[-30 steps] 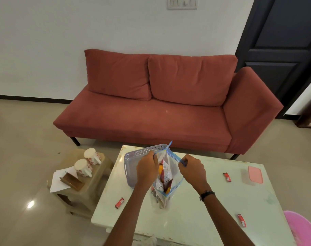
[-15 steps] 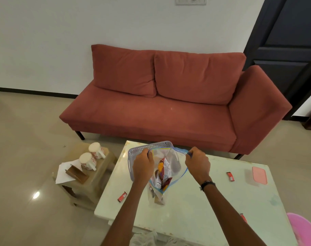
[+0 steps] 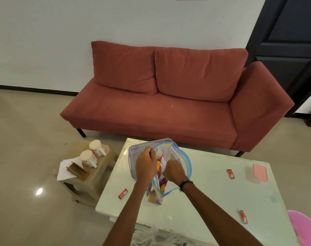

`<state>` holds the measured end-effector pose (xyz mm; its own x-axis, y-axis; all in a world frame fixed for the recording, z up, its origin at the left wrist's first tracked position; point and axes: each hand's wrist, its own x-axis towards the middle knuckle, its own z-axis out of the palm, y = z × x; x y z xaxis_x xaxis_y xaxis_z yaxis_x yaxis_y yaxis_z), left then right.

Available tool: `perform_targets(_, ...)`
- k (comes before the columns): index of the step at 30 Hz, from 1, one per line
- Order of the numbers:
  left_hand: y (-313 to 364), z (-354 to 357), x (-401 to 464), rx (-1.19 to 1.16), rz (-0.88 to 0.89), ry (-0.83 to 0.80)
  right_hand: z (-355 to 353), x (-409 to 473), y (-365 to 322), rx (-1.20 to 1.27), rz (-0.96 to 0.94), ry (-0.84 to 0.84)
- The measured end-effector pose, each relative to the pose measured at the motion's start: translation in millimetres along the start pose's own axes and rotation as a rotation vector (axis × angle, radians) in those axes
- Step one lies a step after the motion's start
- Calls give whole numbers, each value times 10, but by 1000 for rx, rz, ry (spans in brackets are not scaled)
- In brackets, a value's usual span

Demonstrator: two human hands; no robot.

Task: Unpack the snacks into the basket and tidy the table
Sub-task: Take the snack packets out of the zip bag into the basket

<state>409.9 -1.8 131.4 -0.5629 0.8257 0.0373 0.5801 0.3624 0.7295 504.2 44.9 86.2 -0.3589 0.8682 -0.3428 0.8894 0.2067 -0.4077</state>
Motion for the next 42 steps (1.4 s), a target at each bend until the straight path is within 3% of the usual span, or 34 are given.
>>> perform_targets(5, 51, -56, -67, -70, 2, 29, 174, 163, -34, 24, 95, -94)
perform_targets(10, 6, -112, -97, -65, 9, 67, 260, 236, -64, 57, 149, 53)
perform_targets(15, -81, -133, -59, -60, -26, 108, 181, 229, -132, 84, 41, 220)
perform_targets(20, -143, -56, 43, -56, -97, 115, -94, 172, -173, 108, -105, 282)
perform_targets(25, -126, 64, 164, -69, -146, 104, -358, 90, -74, 59, -137, 362)
perform_targets(33, -167, 129, 210, -96, -240, 116, -584, -55, -7, 314, -114, 502)
perform_targets(39, -96, 148, 265, -129, -268, 103, -657, 13, -25, 466, -52, 396)
perform_targets(42, -41, 147, 339, -157, -271, 97, -664, 73, 10, 869, -13, 179)
